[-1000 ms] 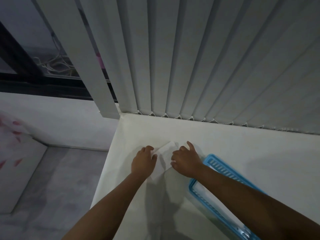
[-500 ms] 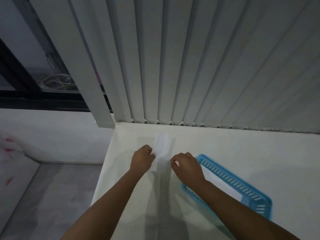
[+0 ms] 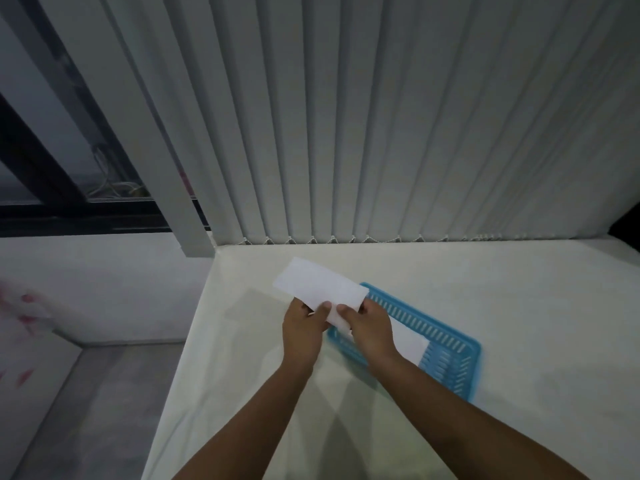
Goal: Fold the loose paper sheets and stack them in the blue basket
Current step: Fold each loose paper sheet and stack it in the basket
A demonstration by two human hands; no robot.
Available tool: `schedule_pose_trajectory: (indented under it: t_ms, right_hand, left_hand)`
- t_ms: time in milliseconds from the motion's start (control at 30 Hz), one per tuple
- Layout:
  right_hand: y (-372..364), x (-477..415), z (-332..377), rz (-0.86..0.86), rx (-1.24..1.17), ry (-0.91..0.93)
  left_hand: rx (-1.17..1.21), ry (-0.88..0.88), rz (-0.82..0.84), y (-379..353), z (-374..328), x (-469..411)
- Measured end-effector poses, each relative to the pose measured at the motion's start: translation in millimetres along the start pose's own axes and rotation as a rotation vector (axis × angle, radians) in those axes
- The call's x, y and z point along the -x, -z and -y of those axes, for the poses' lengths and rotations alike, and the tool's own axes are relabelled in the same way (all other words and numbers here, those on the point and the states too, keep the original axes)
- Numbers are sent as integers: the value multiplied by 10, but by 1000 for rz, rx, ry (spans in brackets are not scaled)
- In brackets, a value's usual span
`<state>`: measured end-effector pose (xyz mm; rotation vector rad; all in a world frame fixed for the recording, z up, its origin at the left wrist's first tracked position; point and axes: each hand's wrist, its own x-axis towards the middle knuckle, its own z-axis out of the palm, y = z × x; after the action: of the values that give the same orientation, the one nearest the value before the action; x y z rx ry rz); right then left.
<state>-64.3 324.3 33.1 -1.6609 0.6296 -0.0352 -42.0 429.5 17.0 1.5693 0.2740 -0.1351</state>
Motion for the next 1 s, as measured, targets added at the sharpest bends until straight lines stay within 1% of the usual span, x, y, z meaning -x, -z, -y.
schedule_pose_trajectory:
  t_ms: [200, 300, 533, 600, 667, 767, 800, 900, 1000]
  right_hand:
    - [466, 152, -236, -89, 141, 74]
    - [687, 185, -372, -155, 168, 63]
    - [1051, 102, -555, -247, -54, -119]
    - [1093, 59, -577, -263, -85, -157]
    - [1106, 25, -598, -284, -102, -180]
    - [1061, -8, -661, -302, -89, -221]
    - [1040, -13, -694, -311, -69, -232]
    - [1000, -7, -827, -332, -38, -274]
    - [997, 36, -929, -344, -41, -328]
  left_hand:
    - [72, 2, -28, -166, -16, 212]
    - [81, 24, -33, -216, 4, 225]
    - [34, 108, 68, -345, 78, 116]
    - [-1, 129, 105, -377, 112, 54]
    - [-117, 109, 122, -388, 161, -24]
    - [-410, 30, 148, -346, 237, -143]
    - [-473, 15, 162, -324, 260, -185]
    - [-575, -14, 197, -271, 332, -353]
    - [-748, -101, 269, -244, 438, -521]
